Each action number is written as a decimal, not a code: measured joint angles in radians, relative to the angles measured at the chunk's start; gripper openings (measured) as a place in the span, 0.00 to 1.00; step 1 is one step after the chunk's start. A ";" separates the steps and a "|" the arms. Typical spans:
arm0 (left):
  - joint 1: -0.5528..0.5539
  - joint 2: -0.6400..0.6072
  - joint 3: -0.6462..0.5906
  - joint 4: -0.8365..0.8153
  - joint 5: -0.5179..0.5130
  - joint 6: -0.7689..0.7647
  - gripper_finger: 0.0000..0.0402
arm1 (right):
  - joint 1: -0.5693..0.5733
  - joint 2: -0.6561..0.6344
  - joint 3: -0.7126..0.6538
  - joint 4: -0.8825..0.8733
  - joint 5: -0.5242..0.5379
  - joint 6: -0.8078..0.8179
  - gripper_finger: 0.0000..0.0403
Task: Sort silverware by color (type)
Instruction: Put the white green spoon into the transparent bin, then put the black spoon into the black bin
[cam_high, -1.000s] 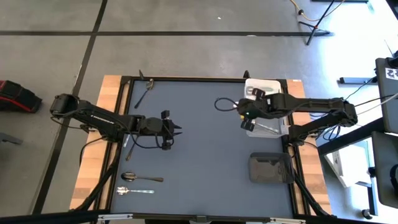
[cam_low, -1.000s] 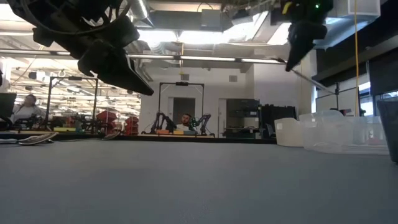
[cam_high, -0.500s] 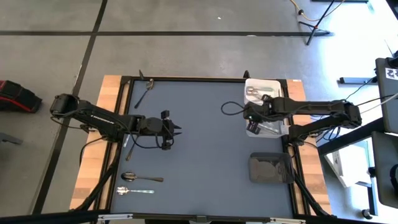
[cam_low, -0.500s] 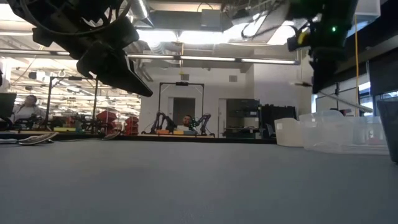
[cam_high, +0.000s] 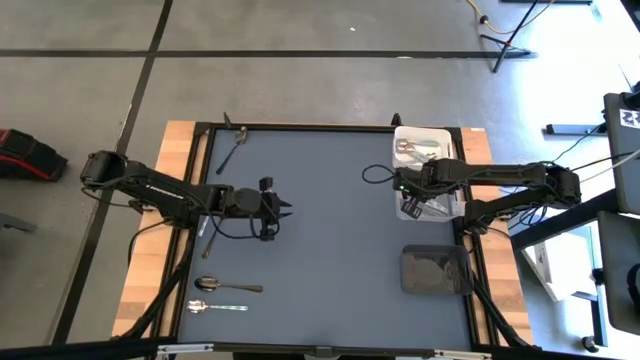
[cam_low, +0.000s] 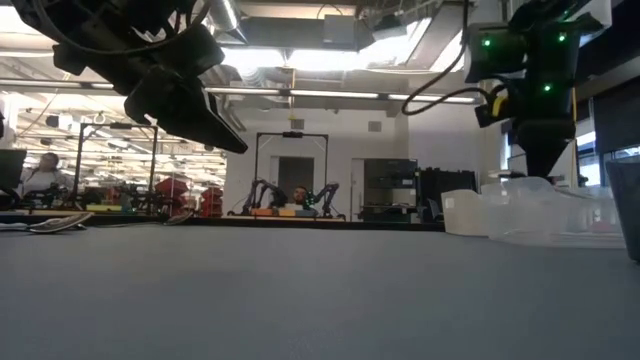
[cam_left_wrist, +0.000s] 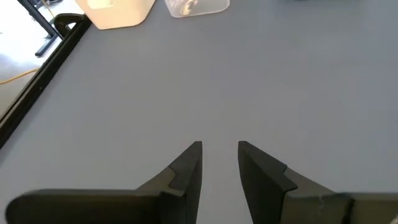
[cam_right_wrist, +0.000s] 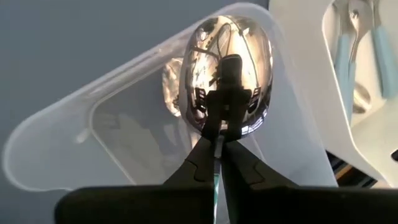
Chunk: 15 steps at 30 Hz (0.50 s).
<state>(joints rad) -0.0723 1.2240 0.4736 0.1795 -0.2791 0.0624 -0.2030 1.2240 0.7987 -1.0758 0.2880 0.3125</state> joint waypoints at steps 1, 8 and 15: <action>0.000 0.000 0.000 0.000 0.000 0.000 0.24 | -0.011 0.000 -0.002 0.002 -0.001 0.003 0.02; 0.000 0.000 0.000 0.038 0.000 0.002 0.24 | -0.042 0.000 0.014 -0.019 -0.020 0.026 0.27; 0.000 0.000 0.000 0.040 -0.031 0.002 0.30 | -0.039 -0.013 0.133 -0.054 -0.029 0.072 0.43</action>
<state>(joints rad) -0.0723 1.2243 0.4732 0.2194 -0.3101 0.0642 -0.2420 1.2112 0.9319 -1.1303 0.2592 0.3848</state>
